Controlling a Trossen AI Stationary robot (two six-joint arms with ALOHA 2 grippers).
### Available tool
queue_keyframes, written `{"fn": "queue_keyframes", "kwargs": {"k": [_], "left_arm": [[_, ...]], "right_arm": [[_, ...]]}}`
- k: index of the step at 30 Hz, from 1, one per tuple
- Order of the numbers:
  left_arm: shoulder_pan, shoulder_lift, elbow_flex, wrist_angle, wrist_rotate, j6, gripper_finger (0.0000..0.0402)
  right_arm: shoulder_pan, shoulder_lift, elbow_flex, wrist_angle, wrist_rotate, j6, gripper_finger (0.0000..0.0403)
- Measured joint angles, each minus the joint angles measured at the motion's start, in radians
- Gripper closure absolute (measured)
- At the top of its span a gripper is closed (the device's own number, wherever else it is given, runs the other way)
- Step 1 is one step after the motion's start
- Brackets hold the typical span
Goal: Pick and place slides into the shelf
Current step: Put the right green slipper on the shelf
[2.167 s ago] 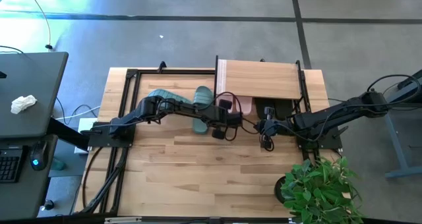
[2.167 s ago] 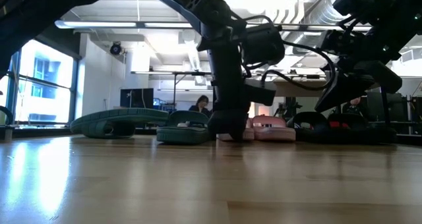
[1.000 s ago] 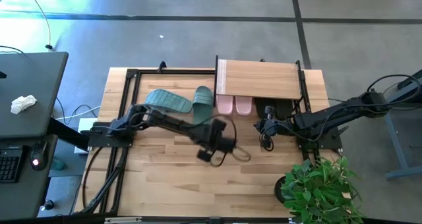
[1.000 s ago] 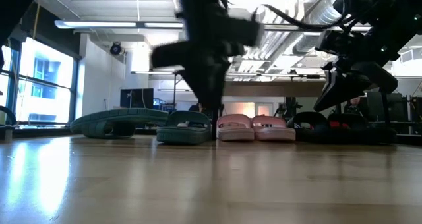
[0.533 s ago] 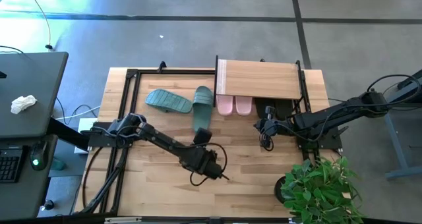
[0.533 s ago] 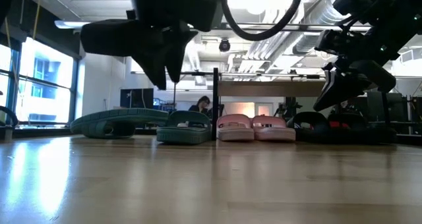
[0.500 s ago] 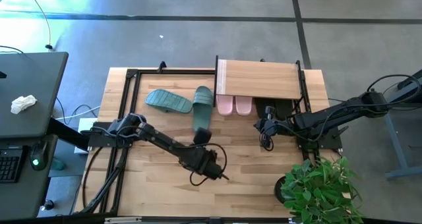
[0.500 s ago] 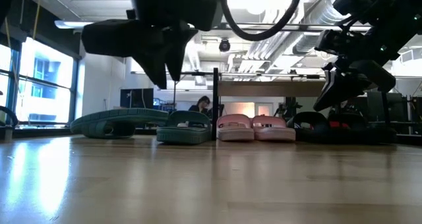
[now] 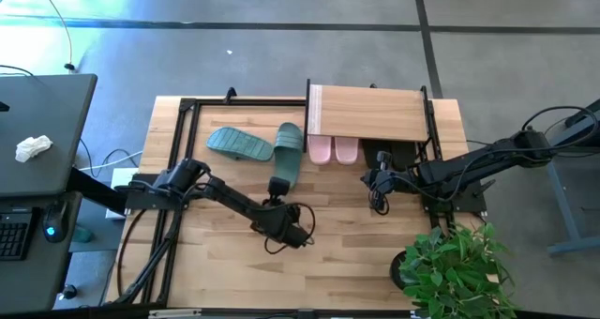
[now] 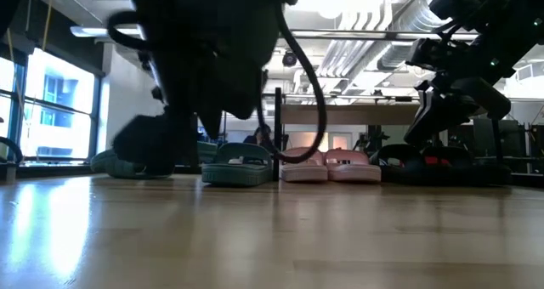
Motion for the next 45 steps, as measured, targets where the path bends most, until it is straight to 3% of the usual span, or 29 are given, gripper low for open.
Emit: {"fn": "queue_keyframes", "kwargs": {"k": [14, 33, 38, 45], "left_arm": [[0.092, -0.006, -0.113, 0.247, 0.005, 0.043, 0.013], [0.145, -0.004, -0.12, 0.371, 0.031, 0.089, 0.0138], [0.152, -0.003, -0.12, 0.4, 0.061, 0.092, 0.0193], [0.15, 0.0, -0.121, 0.408, 0.066, 0.091, 0.0326]], "right_arm": [[0.0, 0.0, 0.0, -0.003, -0.002, 0.016, 0.0403], [0.0, 0.0, 0.0, -0.003, -0.003, 0.034, 0.0403], [0.0, 0.0, 0.0, -0.003, -0.004, 0.042, 0.0403], [0.0, 0.0, 0.0, -0.003, -0.006, 0.045, 0.0403]]}}
